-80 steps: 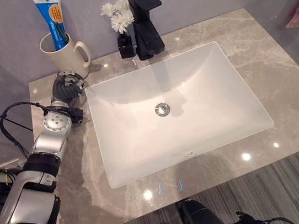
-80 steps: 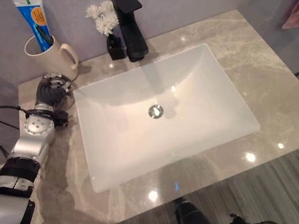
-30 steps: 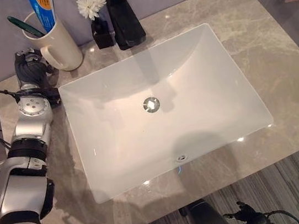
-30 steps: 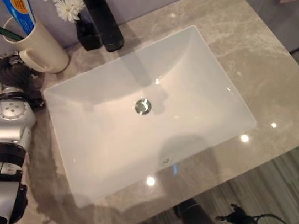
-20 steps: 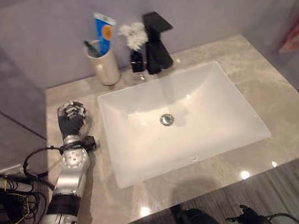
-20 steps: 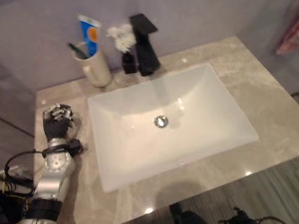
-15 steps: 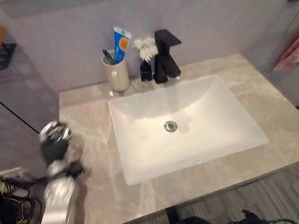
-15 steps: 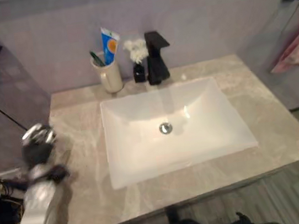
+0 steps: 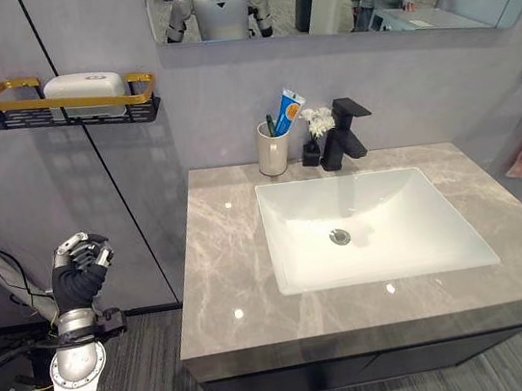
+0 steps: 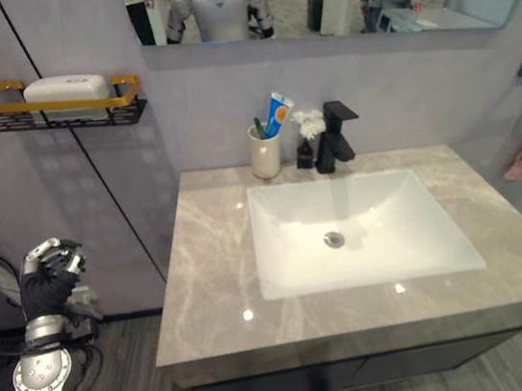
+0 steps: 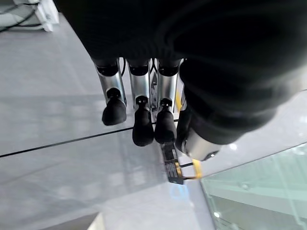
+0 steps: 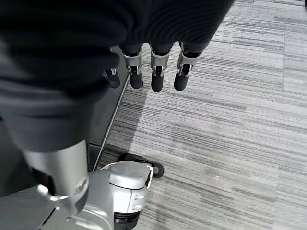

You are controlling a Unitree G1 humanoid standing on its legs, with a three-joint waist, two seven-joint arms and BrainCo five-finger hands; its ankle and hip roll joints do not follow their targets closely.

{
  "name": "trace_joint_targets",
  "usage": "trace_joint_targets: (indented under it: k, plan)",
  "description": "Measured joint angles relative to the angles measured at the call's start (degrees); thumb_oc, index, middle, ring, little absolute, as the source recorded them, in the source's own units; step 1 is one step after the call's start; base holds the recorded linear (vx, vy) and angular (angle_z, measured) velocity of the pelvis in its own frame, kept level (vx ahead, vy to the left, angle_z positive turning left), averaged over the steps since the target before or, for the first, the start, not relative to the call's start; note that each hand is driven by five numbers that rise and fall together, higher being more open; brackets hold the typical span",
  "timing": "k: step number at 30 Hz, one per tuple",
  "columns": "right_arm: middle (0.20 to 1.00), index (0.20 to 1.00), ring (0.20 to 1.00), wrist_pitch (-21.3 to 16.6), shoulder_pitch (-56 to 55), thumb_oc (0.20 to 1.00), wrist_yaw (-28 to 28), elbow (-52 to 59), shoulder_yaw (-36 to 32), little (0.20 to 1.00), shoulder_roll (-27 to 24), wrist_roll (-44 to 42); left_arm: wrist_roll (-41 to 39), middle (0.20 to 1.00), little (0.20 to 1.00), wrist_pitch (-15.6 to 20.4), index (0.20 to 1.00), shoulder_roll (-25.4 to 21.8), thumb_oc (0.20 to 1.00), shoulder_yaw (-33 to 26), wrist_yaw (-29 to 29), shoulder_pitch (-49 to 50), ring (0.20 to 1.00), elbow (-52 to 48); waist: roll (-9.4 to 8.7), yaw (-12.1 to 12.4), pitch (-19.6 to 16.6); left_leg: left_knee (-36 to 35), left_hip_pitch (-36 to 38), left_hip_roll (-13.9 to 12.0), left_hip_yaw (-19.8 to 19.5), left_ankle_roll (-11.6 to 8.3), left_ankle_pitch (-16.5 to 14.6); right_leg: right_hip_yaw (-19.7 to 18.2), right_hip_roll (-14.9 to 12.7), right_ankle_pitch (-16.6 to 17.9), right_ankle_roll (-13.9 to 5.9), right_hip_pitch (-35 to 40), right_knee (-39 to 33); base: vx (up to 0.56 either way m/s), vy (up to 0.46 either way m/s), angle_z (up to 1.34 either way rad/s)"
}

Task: Put brush and paste in cup on sink, flatten towel.

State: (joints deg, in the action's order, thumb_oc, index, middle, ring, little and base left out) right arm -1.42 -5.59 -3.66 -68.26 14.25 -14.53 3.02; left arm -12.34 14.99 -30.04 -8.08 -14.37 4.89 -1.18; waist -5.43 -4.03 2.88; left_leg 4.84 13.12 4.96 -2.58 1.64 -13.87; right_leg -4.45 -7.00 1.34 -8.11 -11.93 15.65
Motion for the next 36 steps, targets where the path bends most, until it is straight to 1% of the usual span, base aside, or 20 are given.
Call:
trace_joint_targets:
  k: [3, 4, 5, 6, 7, 8, 9, 13, 16, 18, 20, 21, 23, 24, 25, 26, 27, 30, 33, 36]
  plan:
    - [1.0, 1.0, 1.0, -0.5, -1.0, 1.0, 0.0, 4.2, 0.4, 1.0, 0.0, 0.1, 1.4, 0.2, 0.2, 1.1, 0.2, -2.6, 0.2, 1.3, 0.8, 0.3, 0.2, -0.4, -0.84, -1.3, 1.3, 4.0, -1.7, 1.8, 1.6, 0.8, -0.5, -1.7, -1.2, 3.8, -0.92, 0.6, -2.6, -0.15, 0.067, -0.33]
    - [1.0, 1.0, 1.0, -1.0, -1.1, 1.0, 0.0, 5.5, 0.5, 1.0, 0.1, 0.1, 2.2, 0.2, 0.2, 1.2, 0.2, -5.3, 0.2, 2.3, 1.4, -0.1, 0.2, -0.6, -1.94, -2.1, 2.6, 4.6, -1.5, 3.0, 2.3, 1.74, -0.9, -1.6, -1.2, 7.3, -2.1, 0.9, -5.1, -0.24, 0.086, -0.61]
    - [1.0, 1.0, 1.0, -1.1, -0.9, 1.0, 0.0, 6.3, 0.3, 1.0, 0.3, 0.1, 2.3, 0.2, 0.2, 1.5, 0.2, -5.7, 0.2, 2.0, 1.5, -0.1, 0.2, -0.8, -2.2, -1.8, 3.6, 5.3, -1.7, 2.7, 3.6, 1.77, -0.9, -1.5, -1.7, 9.2, -2.78, 1.2, -6.4, -0.28, 0.096, -0.92]
    - [1.0, 1.0, 1.0, -1.1, -0.9, 1.0, 0.0, 5.6, -0.4, 1.0, 0.7, 0.0, 2.3, 0.2, 0.2, 1.5, 0.2, -5.3, 0.2, 1.8, 1.4, -0.1, 0.2, -0.7, -1.88, -1.8, 4.7, 7.0, -2.9, 2.9, 6.7, 2.32, -1.2, 0.2, -0.9, 14.8, -2.42, 0.9, -9.1, -0.28, 0.071, -1.02]
    - [1.0, 1.0, 1.0, -1.3, -0.3, 1.0, -0.1, 5.0, -1.4, 1.0, 0.7, -0.2, 2.3, 0.2, 0.2, 1.5, 0.2, -4.9, 0.2, 1.8, 1.3, 0.1, 0.2, -0.7, -0.8, -1.4, 5.2, 7.9, -4.2, 1.6, 8.7, 3.98, -2.0, 2.7, -0.3, 18.3, -3.26, 0.4, -11.8, -0.28, 0.055, -1.06]
    - [1.0, 1.0, 1.0, -1.1, -0.4, 1.0, -0.2, 4.5, -2.6, 1.0, 1.1, -0.5, 2.4, 0.2, 0.2, 1.5, 0.2, -4.4, 0.2, 2.0, 1.3, 0.0, 0.2, -0.8, -0.51, -1.3, 5.5, 8.0, -4.5, 1.5, 10.2, 4.0, -1.9, 5.3, -0.1, 16.8, -4.23, -0.3, -11.5, -0.3, 0.009, -0.79]
    - [1.0, 1.0, 1.0, -1.1, -1.4, 1.0, -0.3, 2.9, -2.6, 1.0, 0.9, -0.6, 3.0, 0.2, 0.2, 1.6, 0.2, -3.0, 0.2, 2.0, 1.3, -0.6, 0.2, -0.8, -0.16, -2.6, 5.7, 7.7, -5.8, 1.1, 11.5, 5.45, -0.6, 6.6, -0.2, 13.2, -3.64, -0.3, -9.5, -0.31, -0.007, -0.51]
    - [1.0, 1.0, 1.0, -0.9, -1.9, 1.0, -0.2, -3.4, -2.7, 1.0, 0.5, -0.7, 3.8, 0.2, 0.2, 1.6, 0.2, -2.8, 0.2, 3.4, 2.2, -1.7, 0.2, -1.6, 2.98, -3.0, 7.1, 4.2, -8.6, -0.9, 14.5, 6.17, 3.9, 3.5, 1.5, 4.2, -3.52, -4.4, 7.3, -0.24, -0.061, -0.35]
    - [1.0, 1.0, 1.0, -0.6, -1.8, 1.0, -0.2, -6.6, -3.0, 1.0, 0.5, -0.7, 4.0, 0.2, 0.2, 1.5, 0.2, -4.0, 0.2, 4.9, 3.5, -2.5, 0.2, -3.9, 3.87, -2.8, 7.3, 1.5, -10.4, -2.1, 16.8, 5.81, 6.4, 3.6, 0.2, 0.2, -4.57, -2.4, 8.0, -0.1, -0.082, -0.59]
    - [1.0, 1.0, 1.0, -0.2, -0.7, 1.0, -0.2, -6.3, -4.3, 1.0, 0.6, -0.7, 4.0, 0.2, 0.2, 1.4, 0.2, -4.5, 0.2, 4.9, 4.3, -2.8, 0.2, -4.7, 3.73, -1.5, 7.2, 0.2, -10.4, -3.2, 20.5, 4.82, 6.8, 6.5, -1.9, -0.8, -4.49, 2.0, 3.6, -0.12, -0.103, -1.09]
    - [1.0, 1.0, 1.0, 0.0, -0.3, 1.0, -0.2, -5.7, -4.3, 1.0, 0.7, -0.7, 4.0, 0.2, 0.2, 1.5, 0.2, -4.6, 0.2, 4.9, 4.5, -2.5, 0.2, -4.9, 3.02, -1.2, 6.6, -1.1, -10.0, -4.2, 24.4, 4.36, 7.5, 11.4, -3.9, -1.4, -3.47, 3.9, 1.6, -0.09, -0.103, -0.76]
    - [1.0, 1.0, 1.0, 0.0, -0.2, 1.0, -0.3, -5.3, -4.2, 1.0, 0.6, -0.7, 4.0, 0.2, 0.2, 1.4, 0.2, -4.3, 0.2, 5.1, 4.6, -2.0, 0.2, -4.8, 3.39, 0.5, 6.2, -2.2, -9.7, -5.0, 26.4, 3.69, 7.8, 16.9, -5.0, -2.0, -2.86, 4.0, 1.6, -0.05, -0.148, -1.23]
    - [1.0, 1.0, 1.0, 0.3, 0.7, 1.0, -0.5, -2.5, -3.7, 1.0, 0.8, -0.4, 3.8, 0.2, 0.2, 1.0, 0.2, -3.1, 0.2, 5.0, 4.6, 0.0, 0.2, -4.9, 2.64, 2.5, 4.9, -4.0, -9.0, -7.9, 33.2, 1.48, 9.1, 28.6, -7.4, -4.5, -1.36, 6.2, 2.7, -0.01, -0.175, -1.72]
    - [1.0, 1.0, 1.0, 0.4, 0.8, 1.0, -0.6, -1.7, -2.9, 1.0, 0.4, -0.6, 3.1, 0.2, 0.2, 0.9, 0.2, -1.1, 0.2, 4.5, 4.7, 2.7, 0.2, -4.8, 2.92, 4.1, 4.1, -5.1, -7.5, -9.1, 36.2, 0.26, 9.1, 33.5, -7.8, -5.2, -1.63, 7.9, 2.1, 0.0, -0.159, -1.78]
    - [1.0, 1.0, 1.0, 0.2, 0.4, 1.0, -0.9, -0.1, -2.7, 1.0, 0.7, -1.0, 0.8, 0.2, 0.2, 0.8, 0.2, -0.7, 0.2, 4.5, 5.2, 3.7, 0.2, -4.8, 1.36, 4.6, 2.9, -5.3, -7.5, -8.4, 36.4, -0.12, 9.4, 31.8, -7.8, -2.7, -2.25, 8.9, -0.6, -0.06, -0.219, -1.4]
    - [1.0, 1.0, 1.0, 0.2, -0.3, 1.0, -1.0, 2.1, -2.6, 1.0, 0.9, -1.7, -1.4, 0.2, 0.2, 0.3, 0.2, -0.7, 0.2, 5.2, 6.4, 3.6, 0.2, -4.1, -0.09, 2.9, 2.3, -5.1, -7.6, -8.2, 36.4, -1.24, 10.1, 28.4, -6.7, -4.6, -0.69, 10.3, -3.6, 0.03, -0.13, -0.57]
    - [1.0, 1.0, 1.0, 0.0, -1.1, 1.0, -1.1, 4.8, -2.7, 1.0, 0.3, -2.3, -2.6, 0.2, 0.2, -0.3, 0.2, -0.9, 0.2, 6.8, 7.1, 3.5, 0.2, -3.9, -0.05, 1.5, 2.2, -4.9, -7.7, -8.6, 36.4, -1.67, 10.6, 28.0, -5.8, -4.7, -0.11, 10.3, -4.1, 0.02, -0.189, -0.27]
    - [1.0, 1.0, 1.0, -0.5, -1.9, 1.0, -1.2, 7.9, -2.8, 1.0, -0.7, -3.1, -3.5, 0.2, 0.2, -0.6, 0.2, -0.4, 0.2, 11.9, 8.7, 2.1, 0.2, -3.5, 2.03, 0.5, 1.4, -4.5, -8.2, -10.5, 32.9, -1.76, 11.0, 24.5, -2.3, -4.4, 1.83, 10.1, -7.4, 0.03, -0.158, -0.55]
    - [1.0, 1.0, 1.0, -0.6, -2.4, 1.0, -1.2, 5.6, -2.5, 1.0, -0.8, -3.3, -3.8, 0.2, 0.2, -1.0, 0.2, 1.4, 0.2, 15.9, 10.3, -2.3, 0.2, -1.6, 4.07, -0.8, 1.2, -3.6, -8.5, -12.4, 33.0, -3.06, 11.6, 23.3, -0.3, -3.8, 2.81, 9.8, -8.5, -0.02, -0.16, -0.32]
    - [1.0, 1.0, 1.0, -0.5, -2.0, 1.0, -1.1, 3.6, -2.2, 1.0, -1.2, -3.3, -5.3, 0.2, 0.2, -0.9, 0.2, 1.8, 0.2, 17.3, 10.6, -5.3, 0.2, 0.8, 4.47, -1.5, 1.6, -1.9, -9.7, -13.4, 32.7, -3.07, 11.7, 21.7, 0.7, -3.7, 3.33, 8.5, -8.5, 0.04, -0.122, -0.27]
